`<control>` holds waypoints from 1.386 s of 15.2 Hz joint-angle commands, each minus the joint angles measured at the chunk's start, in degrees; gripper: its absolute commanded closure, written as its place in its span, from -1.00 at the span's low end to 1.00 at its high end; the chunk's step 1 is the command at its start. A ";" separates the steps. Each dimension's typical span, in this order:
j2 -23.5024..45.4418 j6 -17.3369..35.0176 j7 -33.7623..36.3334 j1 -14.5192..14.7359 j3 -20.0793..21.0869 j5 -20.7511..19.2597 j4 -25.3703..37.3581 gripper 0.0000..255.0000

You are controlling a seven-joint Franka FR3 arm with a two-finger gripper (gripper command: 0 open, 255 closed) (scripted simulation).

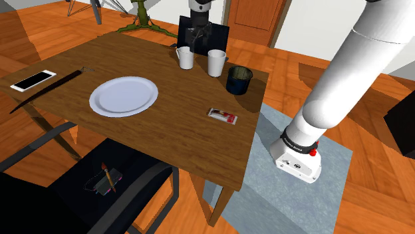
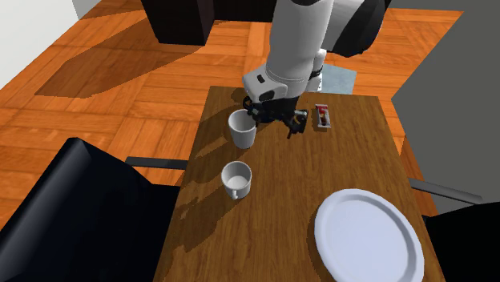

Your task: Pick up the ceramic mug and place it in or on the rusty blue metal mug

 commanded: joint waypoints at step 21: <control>29.83 1.96 -1.17 -0.03 -0.69 -2.34 27.26 -1.00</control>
